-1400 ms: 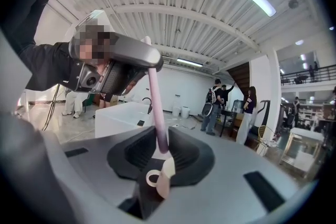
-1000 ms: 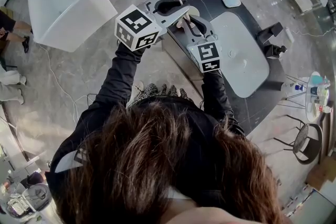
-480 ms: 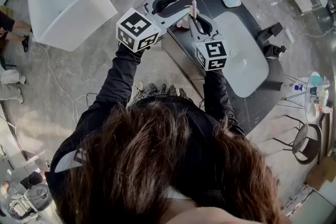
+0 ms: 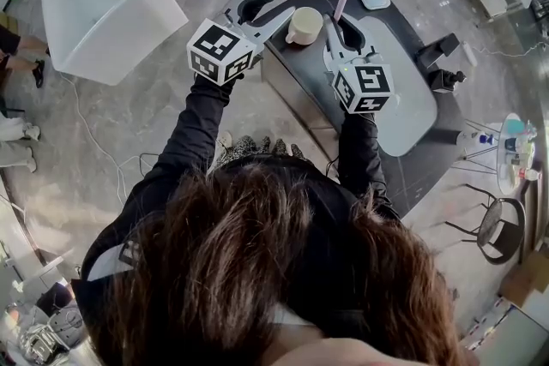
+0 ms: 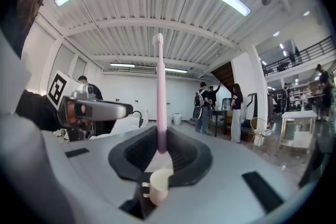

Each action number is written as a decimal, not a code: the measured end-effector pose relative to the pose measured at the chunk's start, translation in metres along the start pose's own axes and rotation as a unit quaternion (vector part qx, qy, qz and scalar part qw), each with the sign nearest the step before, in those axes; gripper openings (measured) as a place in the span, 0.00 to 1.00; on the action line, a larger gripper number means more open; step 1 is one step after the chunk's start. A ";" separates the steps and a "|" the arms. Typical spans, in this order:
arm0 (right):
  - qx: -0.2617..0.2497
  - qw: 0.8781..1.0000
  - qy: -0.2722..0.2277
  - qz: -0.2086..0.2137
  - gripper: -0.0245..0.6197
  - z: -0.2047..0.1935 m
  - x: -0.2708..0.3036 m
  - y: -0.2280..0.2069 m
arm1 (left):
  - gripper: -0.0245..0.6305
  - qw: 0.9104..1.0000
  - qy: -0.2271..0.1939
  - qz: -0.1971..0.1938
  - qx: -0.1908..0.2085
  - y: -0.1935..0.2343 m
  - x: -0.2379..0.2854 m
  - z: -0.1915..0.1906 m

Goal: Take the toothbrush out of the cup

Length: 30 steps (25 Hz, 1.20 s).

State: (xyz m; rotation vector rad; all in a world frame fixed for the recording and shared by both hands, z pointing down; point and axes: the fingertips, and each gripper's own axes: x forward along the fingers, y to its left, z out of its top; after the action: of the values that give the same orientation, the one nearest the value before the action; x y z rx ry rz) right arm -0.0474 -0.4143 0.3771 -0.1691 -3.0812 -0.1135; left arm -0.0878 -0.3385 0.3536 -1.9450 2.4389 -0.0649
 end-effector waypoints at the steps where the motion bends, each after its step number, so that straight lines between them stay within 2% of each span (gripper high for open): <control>1: 0.000 1.000 -0.005 -0.002 0.13 0.005 -0.001 -0.001 | 0.27 1.000 0.001 0.003 0.000 0.001 0.000 -0.001; 3: -0.001 1.000 -0.014 -0.004 0.13 0.013 -0.004 -0.001 | 0.27 1.000 0.006 0.010 0.006 0.001 0.000 -0.004; 6: -0.002 1.000 -0.022 -0.006 0.13 0.019 -0.006 -0.002 | 0.13 0.999 0.006 0.025 0.020 0.003 -0.004 -0.006; 14: 0.003 0.999 -0.029 -0.014 0.13 0.027 -0.010 -0.004 | 0.05 0.999 0.021 0.040 -0.004 0.012 -0.008 -0.019; 21: 0.016 0.999 -0.034 -0.024 0.13 0.029 -0.015 -0.013 | 0.05 0.998 0.019 0.058 -0.022 0.016 -0.008 -0.016; 30: 0.030 0.998 -0.041 -0.032 0.13 0.030 -0.018 -0.018 | 0.05 0.999 -0.002 0.044 -0.011 0.003 -0.003 0.008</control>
State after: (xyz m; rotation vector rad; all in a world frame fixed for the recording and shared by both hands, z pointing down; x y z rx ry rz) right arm -0.0326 -0.4321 0.3452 -0.0731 -3.1677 -0.0186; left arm -0.0900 -0.3353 0.3458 -1.8416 2.5291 -0.0336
